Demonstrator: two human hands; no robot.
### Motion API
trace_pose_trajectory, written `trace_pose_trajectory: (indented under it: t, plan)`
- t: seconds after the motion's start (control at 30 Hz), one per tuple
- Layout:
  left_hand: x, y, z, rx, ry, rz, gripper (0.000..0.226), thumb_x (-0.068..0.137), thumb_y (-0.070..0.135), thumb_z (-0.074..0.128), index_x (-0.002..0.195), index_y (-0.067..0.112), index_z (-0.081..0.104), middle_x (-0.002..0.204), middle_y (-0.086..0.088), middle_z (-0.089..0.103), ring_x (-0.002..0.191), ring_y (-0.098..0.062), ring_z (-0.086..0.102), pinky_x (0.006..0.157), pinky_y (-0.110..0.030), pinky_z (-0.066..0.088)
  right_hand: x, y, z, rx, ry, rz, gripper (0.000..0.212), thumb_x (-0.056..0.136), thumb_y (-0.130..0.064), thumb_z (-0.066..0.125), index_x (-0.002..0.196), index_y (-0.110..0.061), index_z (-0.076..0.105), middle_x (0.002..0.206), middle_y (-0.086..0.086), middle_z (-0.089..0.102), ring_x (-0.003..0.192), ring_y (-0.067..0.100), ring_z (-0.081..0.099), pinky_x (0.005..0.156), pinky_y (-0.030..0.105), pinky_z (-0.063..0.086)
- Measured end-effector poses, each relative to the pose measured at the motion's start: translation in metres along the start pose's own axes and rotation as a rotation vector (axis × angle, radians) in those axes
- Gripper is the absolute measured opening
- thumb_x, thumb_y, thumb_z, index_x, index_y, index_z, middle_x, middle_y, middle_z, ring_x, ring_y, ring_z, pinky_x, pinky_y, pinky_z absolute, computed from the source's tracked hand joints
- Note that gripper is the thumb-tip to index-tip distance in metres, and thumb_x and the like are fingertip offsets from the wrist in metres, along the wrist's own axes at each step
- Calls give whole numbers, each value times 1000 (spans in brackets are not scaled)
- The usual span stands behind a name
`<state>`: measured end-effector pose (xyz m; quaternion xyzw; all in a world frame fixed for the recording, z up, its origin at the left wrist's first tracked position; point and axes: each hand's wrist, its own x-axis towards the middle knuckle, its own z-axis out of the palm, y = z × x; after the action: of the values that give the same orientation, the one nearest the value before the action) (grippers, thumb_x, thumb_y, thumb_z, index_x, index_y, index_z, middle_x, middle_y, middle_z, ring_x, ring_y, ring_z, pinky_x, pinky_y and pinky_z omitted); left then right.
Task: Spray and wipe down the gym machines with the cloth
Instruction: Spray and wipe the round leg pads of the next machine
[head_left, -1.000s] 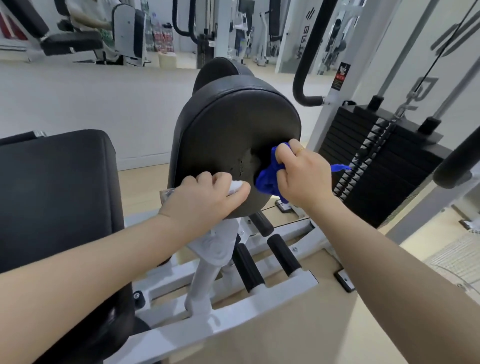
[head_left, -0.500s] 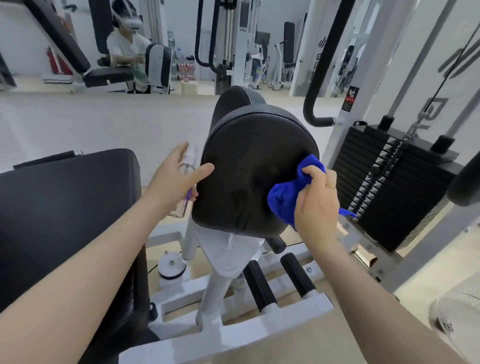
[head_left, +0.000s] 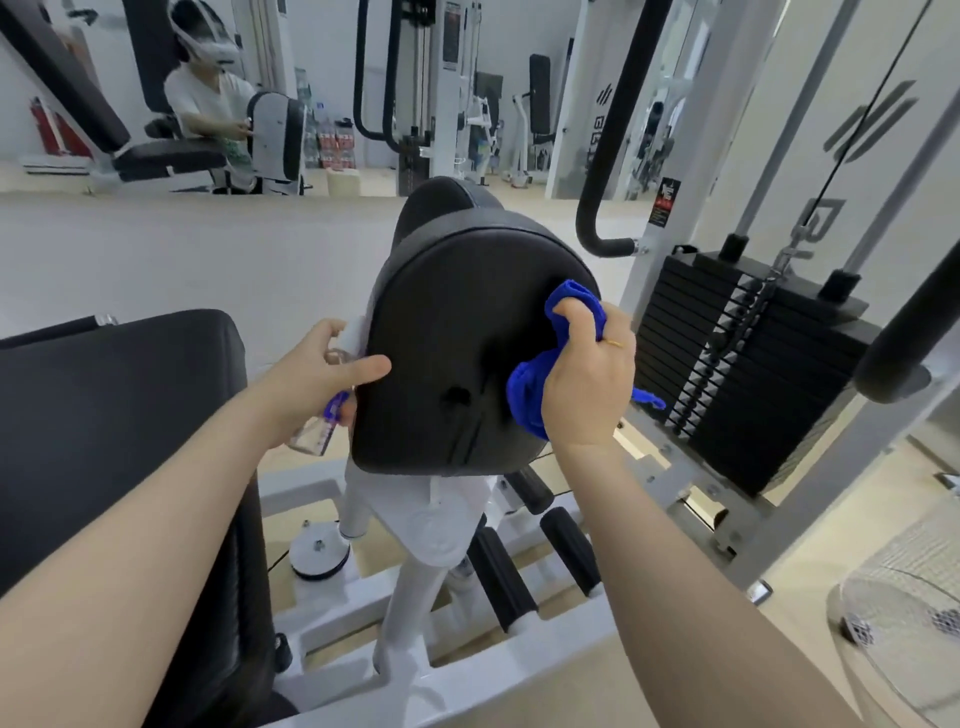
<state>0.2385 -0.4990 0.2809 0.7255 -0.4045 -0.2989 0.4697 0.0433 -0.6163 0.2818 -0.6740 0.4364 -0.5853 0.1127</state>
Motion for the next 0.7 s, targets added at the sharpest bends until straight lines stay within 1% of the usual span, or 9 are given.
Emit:
trace_pose_trajectory:
  t: [0.07, 0.1, 0.2, 0.27, 0.33, 0.47, 0.53, 0.6, 0.7]
  plan:
    - [-6, -2, -3, 8, 33, -18, 86, 77, 46, 63, 146, 21, 19, 123, -32, 51, 107, -47, 54, 92, -49, 47, -7, -11, 12, 7, 67, 95, 16, 92, -29, 48, 101, -23, 60, 87, -18, 48, 75, -4, 48, 64, 14, 33]
    - [-9, -2, -3, 9, 38, -21, 88, 72, 51, 64, 143, 16, 26, 119, -31, 55, 105, -46, 56, 92, -49, 49, -16, -18, 17, 16, 77, 98, 19, 93, -25, 48, 107, -17, 59, 94, -15, 49, 78, -2, 47, 66, 10, 32]
    - [-13, -3, 0, -38, 40, 18, 68, 80, 44, 63, 127, 0, 44, 67, -13, 62, 55, -20, 59, 61, -30, 48, -58, -31, 30, -64, -87, -264, 22, 90, -13, 50, 110, -6, 58, 105, 10, 56, 84, 22, 55, 68, 27, 46]
    - [-12, -6, 3, -66, 50, 22, 61, 83, 40, 62, 124, -1, 45, 59, -9, 56, 47, -17, 52, 56, -28, 44, -63, -26, 29, -155, -161, -535, 22, 85, -7, 51, 104, -4, 62, 96, 15, 61, 72, 27, 57, 58, 33, 51]
    - [-10, -6, 5, -75, 37, 25, 63, 84, 41, 60, 128, -1, 42, 61, -9, 56, 50, -18, 52, 57, -28, 44, -43, -21, 16, -227, -166, -628, 20, 81, -1, 57, 100, -5, 63, 92, 14, 62, 67, 27, 55, 54, 32, 48]
    - [-6, -3, 7, -43, 14, 30, 56, 86, 43, 56, 122, 1, 46, 64, -10, 56, 53, -19, 52, 60, -28, 45, 11, -22, -10, -198, 116, -223, 19, 89, -8, 53, 106, -5, 59, 103, 14, 56, 71, 17, 47, 61, 23, 31]
    - [-4, -4, 5, -46, 15, 31, 54, 86, 42, 57, 120, 0, 47, 63, -10, 56, 53, -19, 52, 61, -29, 45, 3, -32, -1, -176, 64, -147, 18, 90, -10, 52, 107, -7, 57, 105, 13, 54, 71, 17, 46, 63, 20, 28]
    - [-1, -6, 2, -67, 17, 34, 58, 85, 41, 59, 121, -3, 46, 62, -10, 55, 51, -19, 51, 59, -29, 44, -32, -41, 21, -220, -78, -400, 14, 85, -8, 57, 99, -8, 58, 89, 13, 55, 62, 25, 51, 55, 27, 33]
    - [-1, -7, 0, -82, 20, 25, 67, 82, 42, 62, 127, -4, 43, 60, -9, 56, 51, -19, 52, 57, -30, 42, -58, -34, 31, -330, -223, -758, 17, 80, -5, 56, 96, -7, 60, 79, 12, 56, 54, 26, 48, 46, 27, 34]
